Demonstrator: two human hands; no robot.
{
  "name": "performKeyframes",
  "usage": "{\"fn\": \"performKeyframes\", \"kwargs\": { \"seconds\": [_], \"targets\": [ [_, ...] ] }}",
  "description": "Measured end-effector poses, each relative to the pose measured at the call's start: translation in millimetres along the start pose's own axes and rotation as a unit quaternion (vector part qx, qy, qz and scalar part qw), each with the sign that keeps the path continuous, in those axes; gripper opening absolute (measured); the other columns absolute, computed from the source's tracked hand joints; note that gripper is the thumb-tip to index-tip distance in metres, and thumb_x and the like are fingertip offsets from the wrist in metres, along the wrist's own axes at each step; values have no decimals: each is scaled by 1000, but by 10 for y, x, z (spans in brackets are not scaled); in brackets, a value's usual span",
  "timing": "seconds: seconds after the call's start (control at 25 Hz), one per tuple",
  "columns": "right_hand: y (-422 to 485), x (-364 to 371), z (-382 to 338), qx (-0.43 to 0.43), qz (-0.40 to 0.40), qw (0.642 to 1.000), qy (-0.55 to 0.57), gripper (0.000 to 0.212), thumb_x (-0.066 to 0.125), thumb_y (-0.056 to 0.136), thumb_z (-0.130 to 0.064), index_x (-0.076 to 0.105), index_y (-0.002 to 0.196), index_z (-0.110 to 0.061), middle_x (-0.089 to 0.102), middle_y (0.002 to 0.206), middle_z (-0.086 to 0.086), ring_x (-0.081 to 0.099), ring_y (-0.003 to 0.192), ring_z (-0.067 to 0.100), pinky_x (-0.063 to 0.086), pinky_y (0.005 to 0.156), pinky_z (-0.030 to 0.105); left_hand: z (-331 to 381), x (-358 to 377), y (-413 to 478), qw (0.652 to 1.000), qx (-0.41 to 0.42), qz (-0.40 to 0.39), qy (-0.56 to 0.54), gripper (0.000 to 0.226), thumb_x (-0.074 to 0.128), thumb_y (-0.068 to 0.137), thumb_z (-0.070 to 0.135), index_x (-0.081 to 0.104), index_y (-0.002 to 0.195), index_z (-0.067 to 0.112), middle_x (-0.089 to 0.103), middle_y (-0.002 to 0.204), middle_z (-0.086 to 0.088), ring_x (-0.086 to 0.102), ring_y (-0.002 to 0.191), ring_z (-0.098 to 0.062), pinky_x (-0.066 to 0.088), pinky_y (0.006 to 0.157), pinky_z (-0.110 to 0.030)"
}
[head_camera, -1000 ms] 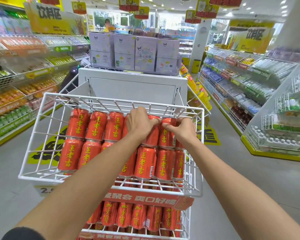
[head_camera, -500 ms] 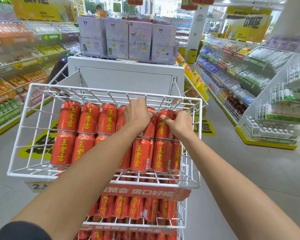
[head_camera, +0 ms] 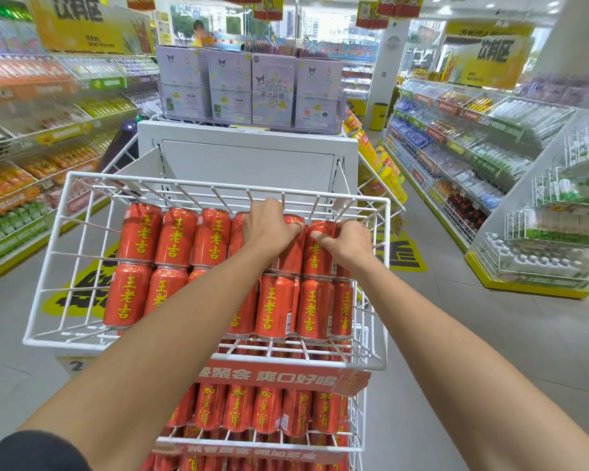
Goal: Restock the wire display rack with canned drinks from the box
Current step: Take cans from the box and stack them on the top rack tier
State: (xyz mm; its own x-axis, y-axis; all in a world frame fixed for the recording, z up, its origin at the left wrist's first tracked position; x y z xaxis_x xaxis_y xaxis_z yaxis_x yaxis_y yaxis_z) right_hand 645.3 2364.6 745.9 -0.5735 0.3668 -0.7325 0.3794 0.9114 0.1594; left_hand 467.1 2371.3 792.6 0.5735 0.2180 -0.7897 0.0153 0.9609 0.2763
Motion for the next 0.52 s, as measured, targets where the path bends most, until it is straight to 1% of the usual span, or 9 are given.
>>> {"fn": "performKeyframes", "kwargs": {
  "seconds": [0.08,0.12,0.16,0.2,0.28,0.36,0.44,0.52],
  "targets": [
    [-63,-40,-60,-13,-2,999,-35,54,72,84,-61,59,73,-10,67,88,14,67,91,39,53,69,40,-46,1,-45,1000,8,-12,-11,41,73,83,48,53,79,13,68,103,-24,62,105,-44,38,72,-35],
    [-111,-75,-97,-27,1,998,-53,56,69,87,-60,51,68,-11,63,86,15,67,90,40,46,65,38,-71,-20,-80,1000,22,-18,-10,41,70,84,49,52,77,13,68,99,-23,62,102,-44,39,71,-36],
    [-175,-120,-137,-40,4,997,-69,56,65,91,-58,46,67,-12,61,86,18,66,91,41,41,64,37,-103,-55,-115,999,42,-25,-3,42,68,84,51,52,77,13,69,96,-21,63,100,-43,41,72,-37],
    [-250,-168,-171,-55,3,995,-86,54,62,94,-57,46,71,-11,62,91,21,65,94,41,38,66,36,-131,-113,-165,997,64,-32,8,43,67,85,53,55,78,12,69,96,-20,63,100,-41,46,74,-39],
    [-412,-267,-221,-92,-8,988,-124,49,56,97,-56,55,89,-8,64,106,24,62,104,41,41,72,39,-181,-262,-270,991,114,-52,42,46,64,87,56,65,93,10,71,102,-16,64,103,-37,52,84,-43],
    [-633,-366,-281,-136,-30,975,-171,55,52,99,-58,59,109,-5,61,118,23,58,113,41,46,85,44,-226,-456,-427,978,171,-76,89,48,63,89,54,68,106,9,72,108,-13,64,106,-34,53,88,-45],
    [-902,-479,-364,-173,-51,960,-214,56,47,100,-60,59,117,-8,59,121,19,56,118,40,48,95,47,-264,-642,-623,961,219,-102,134,45,61,93,52,68,105,9,72,107,-12,65,104,-33,52,85,-44],
    [-1224,-595,-453,-194,-68,945,-253,58,45,101,-61,58,123,-10,57,126,16,52,123,37,46,101,47,-320,-789,-837,942,254,-127,180,48,57,95,55,67,107,10,71,108,-11,65,104,-32,53,85,-43]
  ]
}}
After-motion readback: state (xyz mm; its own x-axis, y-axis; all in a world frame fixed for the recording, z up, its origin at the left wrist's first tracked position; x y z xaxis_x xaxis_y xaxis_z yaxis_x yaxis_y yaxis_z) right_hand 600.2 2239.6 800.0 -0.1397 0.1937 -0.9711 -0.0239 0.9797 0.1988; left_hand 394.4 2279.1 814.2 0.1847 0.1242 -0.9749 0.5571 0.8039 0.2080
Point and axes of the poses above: each hand's wrist, its own y-axis towards the middle knuckle, its own x-axis out of the palm, z = x × y, the point moved 3 cm from there along y, towards the middle knuckle
